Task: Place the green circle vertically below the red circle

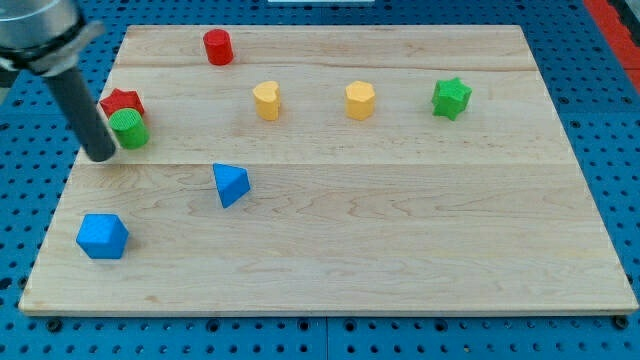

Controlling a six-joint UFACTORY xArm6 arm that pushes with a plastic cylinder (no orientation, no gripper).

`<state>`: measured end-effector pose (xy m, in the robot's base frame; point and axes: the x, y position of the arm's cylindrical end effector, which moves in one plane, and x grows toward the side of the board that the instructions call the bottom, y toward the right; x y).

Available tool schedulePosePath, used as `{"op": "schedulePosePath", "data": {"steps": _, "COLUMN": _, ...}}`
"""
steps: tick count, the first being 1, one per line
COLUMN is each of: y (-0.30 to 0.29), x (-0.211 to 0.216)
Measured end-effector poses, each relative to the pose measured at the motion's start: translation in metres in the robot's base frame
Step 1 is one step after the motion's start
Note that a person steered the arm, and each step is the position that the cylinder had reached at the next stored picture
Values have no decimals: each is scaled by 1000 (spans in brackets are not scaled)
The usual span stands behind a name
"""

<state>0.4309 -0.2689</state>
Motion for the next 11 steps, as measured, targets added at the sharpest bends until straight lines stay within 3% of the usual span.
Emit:
{"op": "schedulePosePath", "data": {"steps": 1, "y": 16, "x": -8}}
{"op": "schedulePosePath", "data": {"steps": 2, "y": 79, "x": -16}}
{"op": "schedulePosePath", "data": {"steps": 3, "y": 66, "x": -20}}
{"op": "schedulePosePath", "data": {"steps": 4, "y": 8, "x": -20}}
{"op": "schedulePosePath", "data": {"steps": 5, "y": 5, "x": -29}}
{"op": "schedulePosePath", "data": {"steps": 8, "y": 100, "x": -50}}
{"op": "schedulePosePath", "data": {"steps": 9, "y": 108, "x": -60}}
{"op": "schedulePosePath", "data": {"steps": 10, "y": 88, "x": -27}}
{"op": "schedulePosePath", "data": {"steps": 11, "y": 89, "x": -48}}
